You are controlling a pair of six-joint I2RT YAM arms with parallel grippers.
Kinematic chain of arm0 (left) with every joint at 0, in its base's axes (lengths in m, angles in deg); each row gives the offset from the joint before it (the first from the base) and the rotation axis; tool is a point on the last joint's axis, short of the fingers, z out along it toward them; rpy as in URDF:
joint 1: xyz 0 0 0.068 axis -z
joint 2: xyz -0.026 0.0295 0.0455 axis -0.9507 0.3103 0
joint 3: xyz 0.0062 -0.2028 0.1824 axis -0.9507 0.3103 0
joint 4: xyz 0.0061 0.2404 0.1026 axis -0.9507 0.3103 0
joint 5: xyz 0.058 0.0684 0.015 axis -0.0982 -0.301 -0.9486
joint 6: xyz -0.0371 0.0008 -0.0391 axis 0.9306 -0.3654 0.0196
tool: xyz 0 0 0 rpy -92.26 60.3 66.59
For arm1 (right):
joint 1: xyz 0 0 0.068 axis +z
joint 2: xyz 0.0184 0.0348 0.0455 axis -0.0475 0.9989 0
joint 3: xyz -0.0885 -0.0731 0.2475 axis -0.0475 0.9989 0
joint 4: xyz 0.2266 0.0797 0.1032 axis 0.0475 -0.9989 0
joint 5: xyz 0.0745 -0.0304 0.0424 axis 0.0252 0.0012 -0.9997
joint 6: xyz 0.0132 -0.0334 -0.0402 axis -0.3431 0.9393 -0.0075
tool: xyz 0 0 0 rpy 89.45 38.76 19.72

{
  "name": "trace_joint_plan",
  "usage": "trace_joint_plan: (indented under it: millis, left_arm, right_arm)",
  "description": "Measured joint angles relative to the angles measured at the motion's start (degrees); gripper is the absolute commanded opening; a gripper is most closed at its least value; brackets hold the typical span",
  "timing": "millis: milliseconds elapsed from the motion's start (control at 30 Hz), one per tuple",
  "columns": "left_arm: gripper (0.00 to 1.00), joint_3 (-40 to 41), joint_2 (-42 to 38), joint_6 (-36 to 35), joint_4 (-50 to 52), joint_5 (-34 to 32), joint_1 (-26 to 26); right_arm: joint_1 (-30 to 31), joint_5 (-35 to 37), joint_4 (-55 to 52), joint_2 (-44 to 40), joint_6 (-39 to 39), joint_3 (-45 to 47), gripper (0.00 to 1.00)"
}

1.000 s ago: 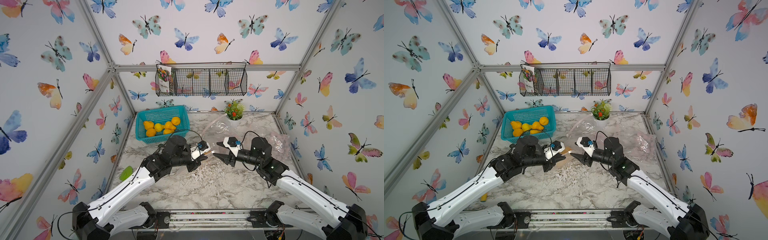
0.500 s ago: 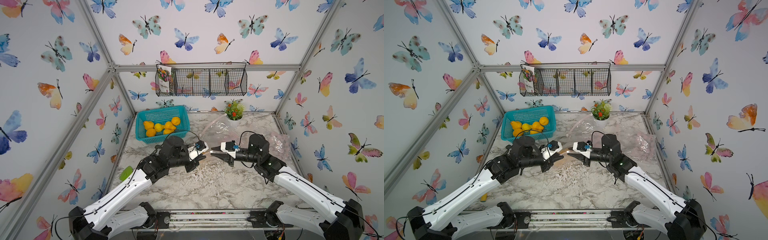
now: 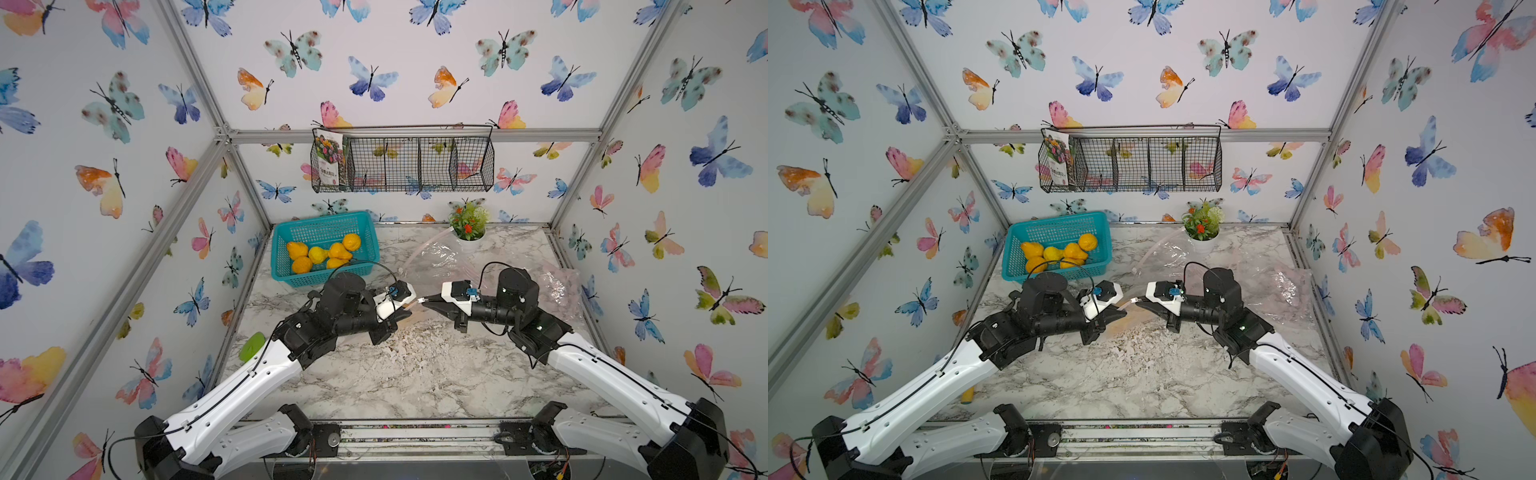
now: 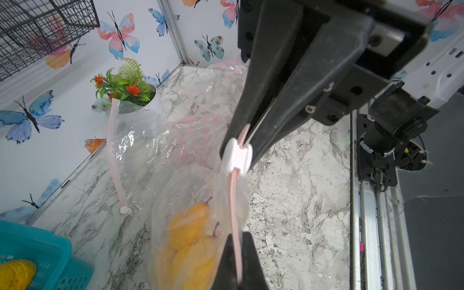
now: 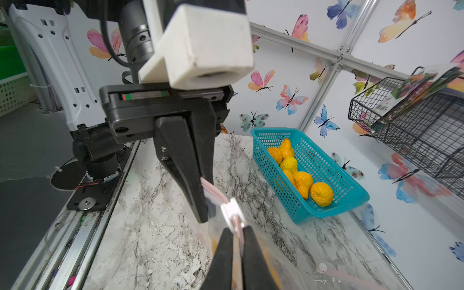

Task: Open the zip-top bag and take out the pear
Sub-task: Unzip the zipper on the zipper food storage bag.

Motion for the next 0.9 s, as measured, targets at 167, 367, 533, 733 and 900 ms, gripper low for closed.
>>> trace_joint_plan:
  millis: [167,367,533,733,900]
  left_arm:
    - [0.0,0.0,0.0,0.17,-0.22,0.07,0.0]
    - [0.21,0.0,-0.04,0.33,-0.28,0.04,0.0]
    - [0.53,0.0,-0.04,1.2,-1.95,0.11,0.0]
    - [0.43,-0.02,0.0,0.94,-6.19,3.1,0.0]
    - [0.29,-0.68,1.11,-0.04,-7.76,5.86,0.0]
  right_arm:
    - [0.0,0.13,0.04,0.0,-0.74,0.0,0.15]
    - [0.0,0.15,0.09,0.0,-0.94,0.0,0.02]
    - [0.0,-0.52,-0.04,0.0,-0.94,0.0,0.02]
    - [0.0,-1.99,-0.31,0.02,-0.98,0.0,0.02]
    - [0.0,-2.49,-0.61,0.02,-1.01,0.0,0.03]
